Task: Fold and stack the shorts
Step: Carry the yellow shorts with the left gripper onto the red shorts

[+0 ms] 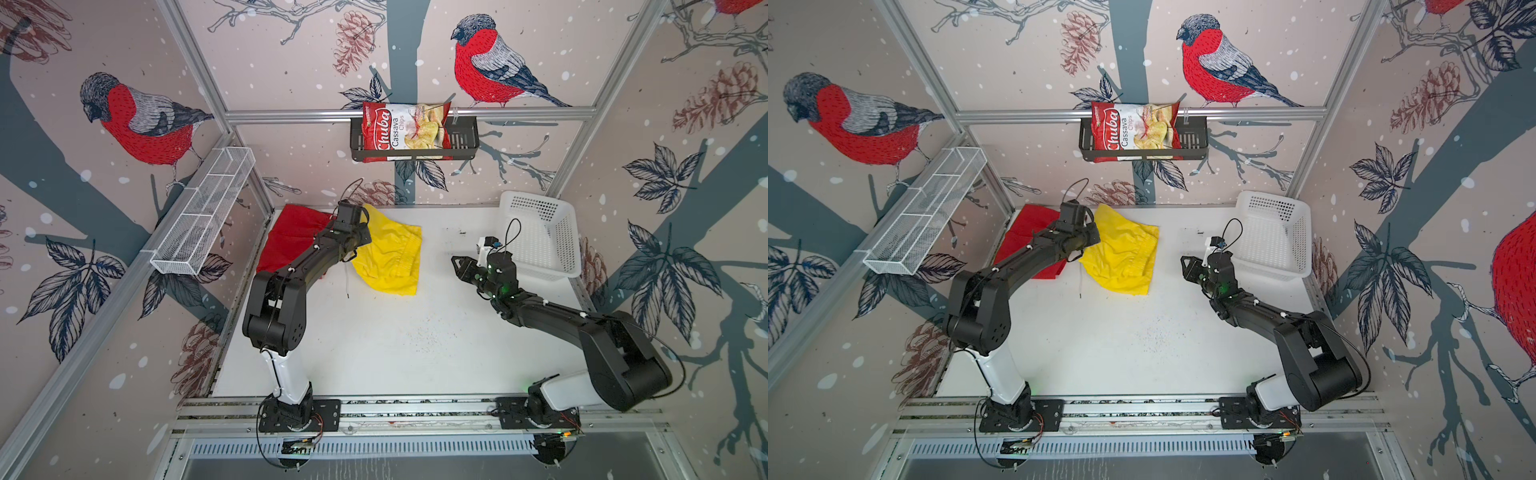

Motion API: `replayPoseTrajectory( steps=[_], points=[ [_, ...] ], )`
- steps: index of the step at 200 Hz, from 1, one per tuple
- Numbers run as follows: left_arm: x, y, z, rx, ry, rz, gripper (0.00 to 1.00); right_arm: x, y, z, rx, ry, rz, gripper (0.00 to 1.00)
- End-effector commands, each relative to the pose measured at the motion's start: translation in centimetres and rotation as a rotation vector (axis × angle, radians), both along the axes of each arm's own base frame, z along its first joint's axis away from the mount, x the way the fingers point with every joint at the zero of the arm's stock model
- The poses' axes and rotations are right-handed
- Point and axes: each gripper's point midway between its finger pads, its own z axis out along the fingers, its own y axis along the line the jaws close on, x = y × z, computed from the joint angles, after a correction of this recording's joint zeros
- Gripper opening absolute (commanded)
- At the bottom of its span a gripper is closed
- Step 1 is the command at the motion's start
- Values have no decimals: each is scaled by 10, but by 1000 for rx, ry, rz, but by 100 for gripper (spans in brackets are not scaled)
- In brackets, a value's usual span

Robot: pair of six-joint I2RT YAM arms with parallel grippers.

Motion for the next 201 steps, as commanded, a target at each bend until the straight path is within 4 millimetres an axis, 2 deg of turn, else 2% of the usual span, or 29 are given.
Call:
replayPoseTrajectory(
  steps=[1, 26, 75, 123, 163, 201],
  points=[
    [-5, 36, 3, 117, 50, 61, 0, 1, 3, 7, 39, -25, 22, 37],
    [6, 60, 29, 153, 1, 73, 0, 0, 4, 3, 55, -13, 32, 37],
    [26, 72, 66, 233, -45, 13, 0, 6, 5, -9, 86, 39, 46, 35],
    [31, 93, 104, 346, -73, 52, 0, 9, 3, -19, 120, 79, 53, 33],
    [31, 125, 110, 317, -72, 97, 0, 11, 3, -24, 135, 102, 60, 32],
    [34, 160, 97, 316, -48, 153, 0, 12, 2, -26, 148, 111, 61, 32]
  ],
)
